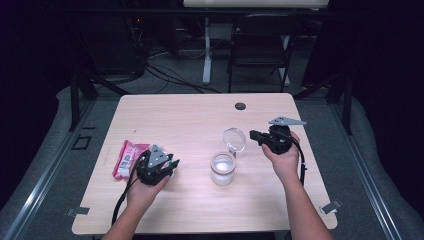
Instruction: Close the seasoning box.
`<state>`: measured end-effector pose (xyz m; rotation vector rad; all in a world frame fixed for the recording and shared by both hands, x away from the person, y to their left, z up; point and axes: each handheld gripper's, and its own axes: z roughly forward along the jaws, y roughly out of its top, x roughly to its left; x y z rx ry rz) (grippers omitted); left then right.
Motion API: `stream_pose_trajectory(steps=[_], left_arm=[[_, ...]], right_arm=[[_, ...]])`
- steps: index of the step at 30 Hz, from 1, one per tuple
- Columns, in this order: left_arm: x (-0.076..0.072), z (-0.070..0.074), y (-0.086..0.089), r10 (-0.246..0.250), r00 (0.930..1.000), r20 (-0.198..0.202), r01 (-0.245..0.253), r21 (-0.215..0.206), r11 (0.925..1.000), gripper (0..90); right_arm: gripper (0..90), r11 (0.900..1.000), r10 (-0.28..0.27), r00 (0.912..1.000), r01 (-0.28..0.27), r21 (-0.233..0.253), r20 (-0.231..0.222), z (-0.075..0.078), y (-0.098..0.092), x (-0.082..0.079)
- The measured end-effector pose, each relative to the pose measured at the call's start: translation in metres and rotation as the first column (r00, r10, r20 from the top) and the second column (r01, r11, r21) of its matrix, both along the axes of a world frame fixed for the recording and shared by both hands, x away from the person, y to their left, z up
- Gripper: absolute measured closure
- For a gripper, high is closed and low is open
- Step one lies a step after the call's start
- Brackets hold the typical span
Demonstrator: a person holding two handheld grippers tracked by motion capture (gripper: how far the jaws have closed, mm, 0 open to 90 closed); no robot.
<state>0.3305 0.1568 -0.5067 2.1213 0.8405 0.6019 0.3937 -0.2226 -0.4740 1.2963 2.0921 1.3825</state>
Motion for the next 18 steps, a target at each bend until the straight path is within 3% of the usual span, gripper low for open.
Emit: stream_pose_trajectory(steps=[4, 9, 13, 18], left_arm=[[0.002, 0.004, -0.016, -0.027, 0.9996, -0.002, 0.027, -0.005, 0.9996, 71.6], [0.011, 0.015, -0.039, -0.062, 0.9977, -0.027, 0.063, 0.02, 0.9978, 77.4], [0.017, 0.026, -0.057, -0.098, 0.9949, -0.025, 0.099, 0.04, 0.9943, 84.4], [0.024, 0.037, -0.077, -0.135, 0.9905, -0.026, 0.136, 0.029, 0.9903, 90.0]], right_arm=[[86.1, 1.0, 0.006, 1.0, -0.006, 0.002, -0.001, -0.001, 0.002, 0.0], [85.0, 1.0, 0.008, 1.0, -0.008, -0.013, -0.001, -0.002, 0.004, 0.0], [84.9, 1.0, 0.008, 1.0, -0.008, -0.007, 0.001, -0.002, 0.004, 0.0], [84.6, 1.0, 0.011, 0.9999, -0.011, 0.002, 0.001, -0.002, 0.004, 0.0]])
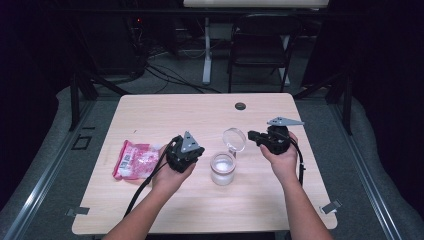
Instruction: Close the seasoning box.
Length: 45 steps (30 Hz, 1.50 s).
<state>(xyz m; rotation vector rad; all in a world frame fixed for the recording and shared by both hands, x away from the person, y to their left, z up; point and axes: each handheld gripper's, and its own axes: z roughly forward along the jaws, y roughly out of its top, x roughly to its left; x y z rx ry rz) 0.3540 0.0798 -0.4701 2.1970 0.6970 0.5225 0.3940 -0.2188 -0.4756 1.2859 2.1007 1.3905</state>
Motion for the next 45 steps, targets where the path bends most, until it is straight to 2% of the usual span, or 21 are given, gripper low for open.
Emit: stream_pose_trajectory(steps=[10, 21, 26, 36, 45], left_arm=[[0.013, 0.016, -0.026, -0.037, 0.9993, -0.01, 0.037, -0.047, 0.9982, 90.0], [0.018, 0.023, -0.042, -0.057, 0.9983, -0.01, 0.057, -0.045, 0.9974, 90.0], [0.019, 0.025, -0.046, -0.064, 0.9979, -0.006, 0.064, -0.041, 0.9971, 90.0], [0.016, 0.026, -0.045, -0.074, 0.9973, -0.003, 0.073, -0.039, 0.9965, 90.0], [0.009, 0.02, -0.04, -0.074, 0.9972, -0.014, 0.073, -0.053, 0.996, 90.0]], right_arm=[[84.0, 1.0, 0.012, 0.9999, -0.012, -0.002, 0.002, 0.001, 0.002, -0.001], [83.7, 0.999, 0.035, 0.9993, -0.035, 0.002, 0.014, 0.002, 0.008, -0.004], [83.7, 0.999, 0.049, 0.9987, -0.049, 0.004, 0.014, 0.003, 0.012, -0.007], [83.1, 0.996, 0.084, 0.9961, -0.083, -0.027, 0.029, 0.004, 0.024, -0.016], [82.0, 0.993, 0.11, 0.9936, -0.109, -0.039, 0.025, 0.005, 0.028, -0.019]])
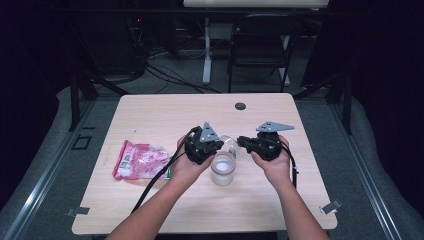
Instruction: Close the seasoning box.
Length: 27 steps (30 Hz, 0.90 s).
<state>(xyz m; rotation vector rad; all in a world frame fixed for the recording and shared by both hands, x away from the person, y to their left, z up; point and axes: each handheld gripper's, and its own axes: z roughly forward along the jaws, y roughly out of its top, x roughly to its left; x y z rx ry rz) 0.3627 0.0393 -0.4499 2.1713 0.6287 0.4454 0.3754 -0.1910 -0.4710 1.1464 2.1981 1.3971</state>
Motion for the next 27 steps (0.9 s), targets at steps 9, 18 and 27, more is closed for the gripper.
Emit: stream_pose_trajectory(steps=[9, 18, 27], left_arm=[[-0.007, -0.009, 0.008, 0.002, 1.0, -0.006, -0.002, 0.0, 1.0, 90.0], [-0.017, -0.023, 0.015, 0.004, 0.9997, -0.022, -0.004, -0.008, 1.0, 90.0], [-0.024, -0.034, 0.02, 0.004, 0.9993, -0.037, -0.004, -0.016, 0.9999, 89.8]], right_arm=[[80.9, 1.0, 0.025, 0.9997, -0.025, -0.007, 0.0, 0.001, 0.006, -0.003], [80.1, 1.0, 0.026, 0.9996, -0.026, -0.012, 0.007, 0.001, 0.007, -0.004], [78.9, 1.0, 0.018, 0.9998, -0.018, -0.013, 0.008, 0.001, 0.005, -0.003]])
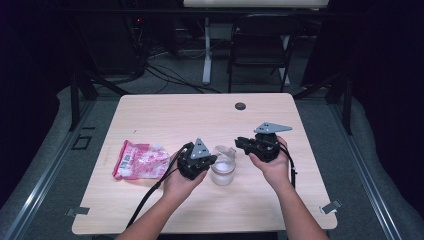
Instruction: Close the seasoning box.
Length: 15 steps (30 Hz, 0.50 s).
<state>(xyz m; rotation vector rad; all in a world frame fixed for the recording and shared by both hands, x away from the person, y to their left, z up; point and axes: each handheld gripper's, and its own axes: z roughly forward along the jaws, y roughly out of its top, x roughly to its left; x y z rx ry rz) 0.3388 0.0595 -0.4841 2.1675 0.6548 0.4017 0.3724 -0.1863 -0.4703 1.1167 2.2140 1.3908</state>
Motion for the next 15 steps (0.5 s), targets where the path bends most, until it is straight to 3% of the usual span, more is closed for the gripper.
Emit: stream_pose_trajectory(steps=[15], left_arm=[[-0.008, -0.013, 0.004, 0.001, 0.9998, -0.018, -0.001, 0.0, 1.0, 90.0]], right_arm=[[73.6, 1.0, -0.012, 0.9999, 0.012, 0.005, 0.011, 0.0, -0.001, 0.0]])
